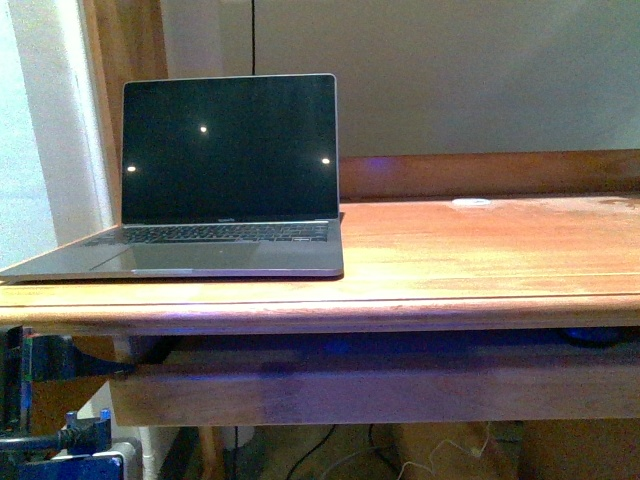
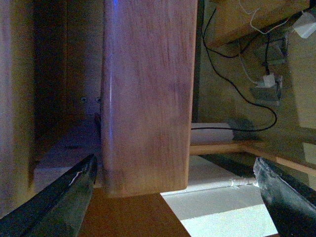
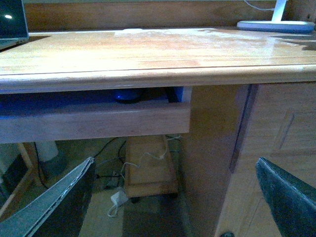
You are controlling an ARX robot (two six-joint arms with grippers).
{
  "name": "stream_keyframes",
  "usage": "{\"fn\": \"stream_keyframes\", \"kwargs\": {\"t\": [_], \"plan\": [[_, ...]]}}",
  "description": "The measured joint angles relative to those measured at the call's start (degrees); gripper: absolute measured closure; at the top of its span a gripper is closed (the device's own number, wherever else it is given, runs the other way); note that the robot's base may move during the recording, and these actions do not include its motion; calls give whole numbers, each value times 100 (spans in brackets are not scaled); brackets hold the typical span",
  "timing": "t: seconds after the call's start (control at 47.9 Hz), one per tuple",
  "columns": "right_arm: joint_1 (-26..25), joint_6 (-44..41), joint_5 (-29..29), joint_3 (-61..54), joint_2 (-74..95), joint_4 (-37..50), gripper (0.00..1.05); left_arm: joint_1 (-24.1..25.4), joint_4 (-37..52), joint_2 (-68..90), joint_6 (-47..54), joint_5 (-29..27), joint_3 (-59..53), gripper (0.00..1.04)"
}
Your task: Place mouse
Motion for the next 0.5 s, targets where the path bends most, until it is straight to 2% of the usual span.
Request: {"fn": "stream_keyframes", "kwargs": {"t": [0.501], "plan": [[0, -2, 0, 0, 0, 0, 7, -144, 9, 673, 9, 264, 675, 8]]}}
